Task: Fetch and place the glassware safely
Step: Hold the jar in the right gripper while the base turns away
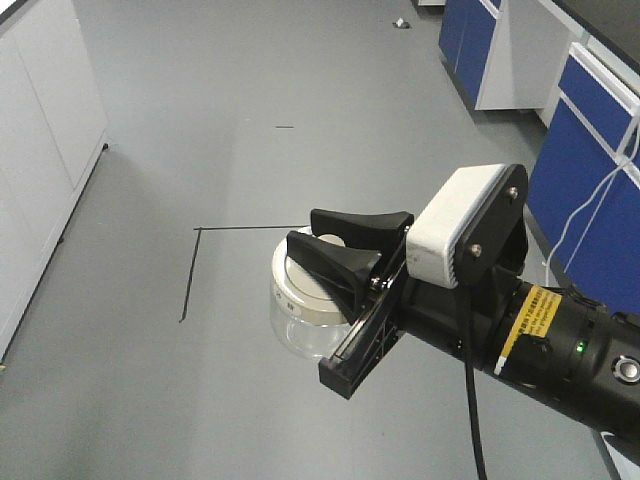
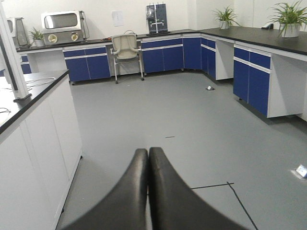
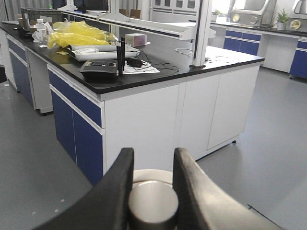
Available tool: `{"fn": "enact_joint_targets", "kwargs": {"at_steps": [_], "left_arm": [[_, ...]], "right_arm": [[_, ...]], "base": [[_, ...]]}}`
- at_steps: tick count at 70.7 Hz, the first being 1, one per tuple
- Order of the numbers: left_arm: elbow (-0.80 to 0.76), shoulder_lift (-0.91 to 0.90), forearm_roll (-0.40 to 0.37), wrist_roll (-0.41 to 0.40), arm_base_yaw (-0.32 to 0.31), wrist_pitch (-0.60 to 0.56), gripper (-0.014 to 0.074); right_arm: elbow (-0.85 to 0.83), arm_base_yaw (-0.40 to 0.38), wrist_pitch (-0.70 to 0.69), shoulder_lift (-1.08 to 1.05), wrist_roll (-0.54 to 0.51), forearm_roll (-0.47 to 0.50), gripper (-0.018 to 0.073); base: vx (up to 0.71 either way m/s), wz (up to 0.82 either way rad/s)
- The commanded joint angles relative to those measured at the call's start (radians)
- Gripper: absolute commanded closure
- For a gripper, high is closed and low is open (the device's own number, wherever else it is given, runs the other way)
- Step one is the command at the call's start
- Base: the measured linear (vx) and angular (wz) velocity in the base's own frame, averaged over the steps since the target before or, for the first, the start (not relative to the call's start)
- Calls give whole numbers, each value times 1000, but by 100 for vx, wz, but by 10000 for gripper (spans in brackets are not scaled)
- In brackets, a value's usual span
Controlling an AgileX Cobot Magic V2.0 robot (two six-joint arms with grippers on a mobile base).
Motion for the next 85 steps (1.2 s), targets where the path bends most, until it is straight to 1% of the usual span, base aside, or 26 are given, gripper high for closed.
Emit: {"fn": "enact_joint_targets", "kwargs": {"at_steps": [1,23,42,85], "left_arm": [[-26,8,-4,-11,-5,-69,603],[-26,8,-4,-11,-5,-69,603],[-26,8,-4,-11,-5,-69,603],[-26,8,-4,-11,-5,-69,603]], "right_arm": [[-32,-2,-88,-29,-2,17,563],[-32,-2,-88,-29,-2,17,563],[-32,-2,-88,-29,-2,17,563],[-32,-2,-88,-29,-2,17,563]], "base": [[6,10],[11,15],[23,11],[44,0]]}}
